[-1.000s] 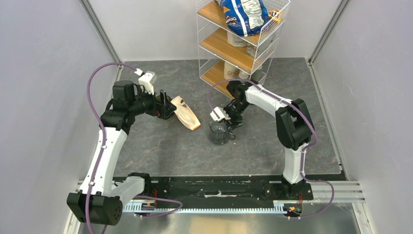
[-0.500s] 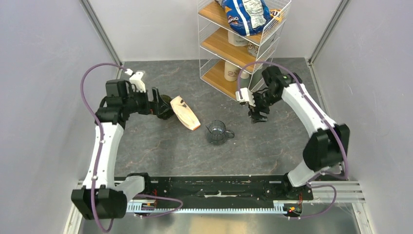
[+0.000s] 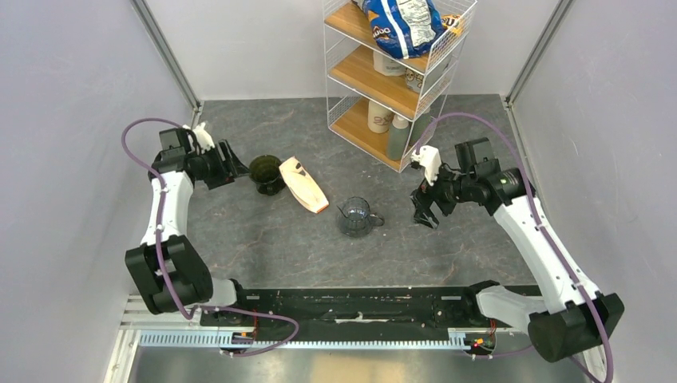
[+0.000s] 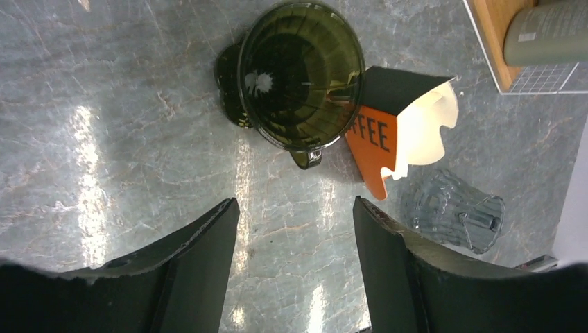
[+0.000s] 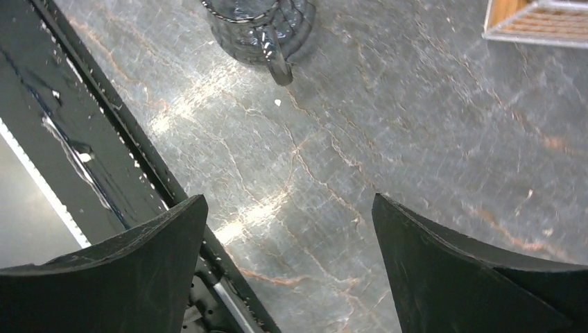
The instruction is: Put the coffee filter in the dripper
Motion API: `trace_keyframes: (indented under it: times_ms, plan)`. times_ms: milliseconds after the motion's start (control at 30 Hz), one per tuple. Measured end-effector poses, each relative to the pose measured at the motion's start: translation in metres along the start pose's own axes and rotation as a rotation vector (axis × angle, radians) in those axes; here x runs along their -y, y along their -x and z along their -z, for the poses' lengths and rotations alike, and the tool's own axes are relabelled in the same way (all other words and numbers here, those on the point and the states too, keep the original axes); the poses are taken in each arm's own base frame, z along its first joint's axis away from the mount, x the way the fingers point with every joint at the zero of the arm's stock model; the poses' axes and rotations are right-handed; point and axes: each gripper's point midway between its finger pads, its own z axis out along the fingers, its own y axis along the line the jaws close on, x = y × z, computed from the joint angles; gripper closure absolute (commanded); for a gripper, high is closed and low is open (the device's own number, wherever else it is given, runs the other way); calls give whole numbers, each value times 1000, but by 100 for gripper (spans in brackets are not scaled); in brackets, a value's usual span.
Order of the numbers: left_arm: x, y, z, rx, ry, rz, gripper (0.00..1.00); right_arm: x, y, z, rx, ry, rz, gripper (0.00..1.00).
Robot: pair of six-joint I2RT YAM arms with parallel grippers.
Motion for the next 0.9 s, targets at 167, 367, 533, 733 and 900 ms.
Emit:
trace_keyframes:
  times_ms: [167,367,533,733,900]
  plan:
    - [-10,-29,-11,25,-4,12,33,3,1,10,22,-89,-101,3]
    - [-4,-58,-10,75,29,-2,35,6,0,12,19,-128,-156,3]
    - [6,-70,-34,84,62,-41,35,7,-3,13,5,-135,-164,3]
    - [18,-63,-61,129,96,-99,39,4,-14,14,-39,-136,-177,3]
    - [3,-62,-80,125,161,-69,41,4,-16,15,-50,-136,-178,3]
